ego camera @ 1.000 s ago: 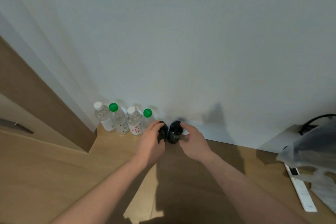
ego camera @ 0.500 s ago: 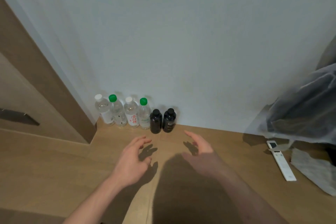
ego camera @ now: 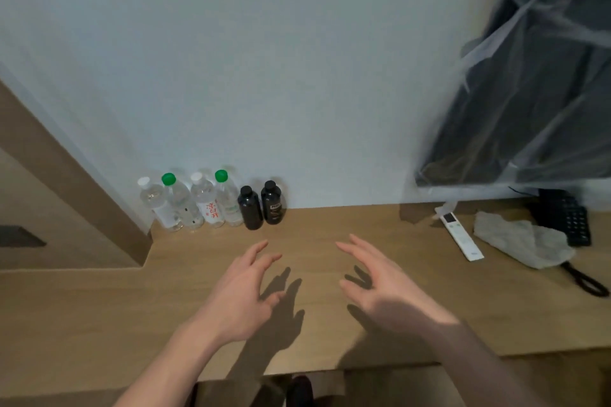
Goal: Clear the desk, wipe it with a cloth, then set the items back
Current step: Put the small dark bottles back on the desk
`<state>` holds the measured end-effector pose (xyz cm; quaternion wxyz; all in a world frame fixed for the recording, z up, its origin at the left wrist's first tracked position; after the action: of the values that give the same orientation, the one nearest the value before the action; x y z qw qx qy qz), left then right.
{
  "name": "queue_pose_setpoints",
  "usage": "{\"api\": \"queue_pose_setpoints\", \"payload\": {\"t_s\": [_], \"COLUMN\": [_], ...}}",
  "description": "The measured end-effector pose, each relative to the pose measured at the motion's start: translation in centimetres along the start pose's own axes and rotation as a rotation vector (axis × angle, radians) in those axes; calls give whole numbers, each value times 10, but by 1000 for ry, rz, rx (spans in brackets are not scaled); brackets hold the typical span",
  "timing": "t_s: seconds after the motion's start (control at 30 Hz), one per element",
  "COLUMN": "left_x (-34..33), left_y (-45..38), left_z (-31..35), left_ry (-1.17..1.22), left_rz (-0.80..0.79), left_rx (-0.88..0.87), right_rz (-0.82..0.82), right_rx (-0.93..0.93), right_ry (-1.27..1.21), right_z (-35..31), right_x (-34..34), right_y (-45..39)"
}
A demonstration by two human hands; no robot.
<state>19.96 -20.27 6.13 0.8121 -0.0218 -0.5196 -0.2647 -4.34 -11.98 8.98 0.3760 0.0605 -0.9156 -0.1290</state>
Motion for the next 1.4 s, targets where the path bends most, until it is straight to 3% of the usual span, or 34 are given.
{"api": "queue_pose_setpoints", "payload": {"t_s": [0.27,0.5,0.7,1.0,1.4], "left_x": [-65,-144,-206,-263,-374], "left_y": [35,138,209,211,177], "left_z": [133,263,327,431,626], "left_ry": [-103,-101,-136,-338,-370], "left_rz": [-73,-175,-274,-349,-390], "left_rx": [-197,-328,-392,-511,-614], "right_rz": [122,194,219,280,286], "right_rx": [-134,-255,-353,-470,-584], "right_ry": [4,21,43,56,86], "right_z": [84,156,197,274,416], "right_x": [37,40,45,81,191], "right_y": [159,324,443,539,642]}}
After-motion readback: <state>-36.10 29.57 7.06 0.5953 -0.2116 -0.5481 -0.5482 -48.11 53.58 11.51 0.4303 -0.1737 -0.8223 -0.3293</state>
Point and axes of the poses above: each hand's wrist, its own y-axis away from the middle knuckle, its own x-axis out of the back of the hand, z = x × y, the point moved 3 cm from there along -y, towards the middle knuckle, and after that the axes turned 4 degrees about x, right-handed, at the moved point
